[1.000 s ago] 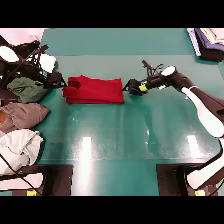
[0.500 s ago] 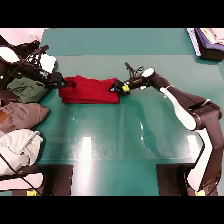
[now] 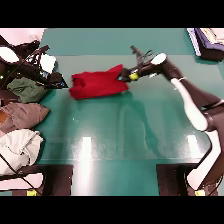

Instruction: Fold the shirts.

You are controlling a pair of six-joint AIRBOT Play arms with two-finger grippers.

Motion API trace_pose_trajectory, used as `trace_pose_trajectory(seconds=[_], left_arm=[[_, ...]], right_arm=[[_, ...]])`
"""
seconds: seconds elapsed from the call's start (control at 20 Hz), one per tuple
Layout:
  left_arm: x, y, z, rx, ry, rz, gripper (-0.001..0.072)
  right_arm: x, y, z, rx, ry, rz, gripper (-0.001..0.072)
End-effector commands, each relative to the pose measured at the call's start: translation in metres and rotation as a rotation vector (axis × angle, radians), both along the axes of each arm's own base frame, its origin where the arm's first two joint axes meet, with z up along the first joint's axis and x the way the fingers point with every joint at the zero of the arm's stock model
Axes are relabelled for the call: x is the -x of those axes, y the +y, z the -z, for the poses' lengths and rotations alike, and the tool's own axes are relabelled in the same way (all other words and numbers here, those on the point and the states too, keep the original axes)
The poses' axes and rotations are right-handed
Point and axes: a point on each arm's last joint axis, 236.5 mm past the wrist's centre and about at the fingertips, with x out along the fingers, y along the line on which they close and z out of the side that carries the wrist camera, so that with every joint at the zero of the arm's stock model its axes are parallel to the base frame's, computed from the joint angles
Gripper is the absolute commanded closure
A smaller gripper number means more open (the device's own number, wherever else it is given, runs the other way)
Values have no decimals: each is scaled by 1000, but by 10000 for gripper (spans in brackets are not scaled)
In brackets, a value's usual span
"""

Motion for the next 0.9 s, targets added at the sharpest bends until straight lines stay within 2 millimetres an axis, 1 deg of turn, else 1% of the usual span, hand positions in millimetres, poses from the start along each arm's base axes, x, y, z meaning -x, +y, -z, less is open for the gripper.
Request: trace_pose_trajectory(seconds=[0.0, 0.1, 0.25, 0.35, 0.4, 0.45, 0.5, 0.6, 0.7, 0.75, 0.85], left_arm=[[1, 0, 0, -1, 4, 4, 270], [1, 0, 0, -1, 5, 4, 270], [2, 0, 0, 0, 7, 5, 270], [3, 0, 1, 0, 11, 6, 270], [4, 0, 1, 1, 14, 8, 270], [4, -2, 0, 7, 14, 7, 270], [3, -4, -1, 19, 12, 7, 270], [2, -11, -5, 52, 7, 5, 270], [0, -17, -10, 86, 1, 2, 270], [1, -19, -10, 93, 1, 2, 270], [0, -20, -12, 102, 1, 2, 270]], right_arm=[[-10, -111, -36, 166, -63, 142, 698], [-3, -180, -46, 195, -41, 282, 698], [24, -281, -48, 245, -17, 512, 698], [49, -350, -51, 279, -19, 714, 698], [65, -385, -54, 300, -28, 812, 699], [82, -417, -56, 317, -31, 907, 698], [98, -442, -57, 332, -35, 984, 699], [132, -486, -58, 342, -42, 1133, 699], [166, -517, -54, 348, -34, 1259, 699], [181, -526, -49, 347, -21, 1306, 698], [207, -535, -36, 343, 23, 1365, 698]])
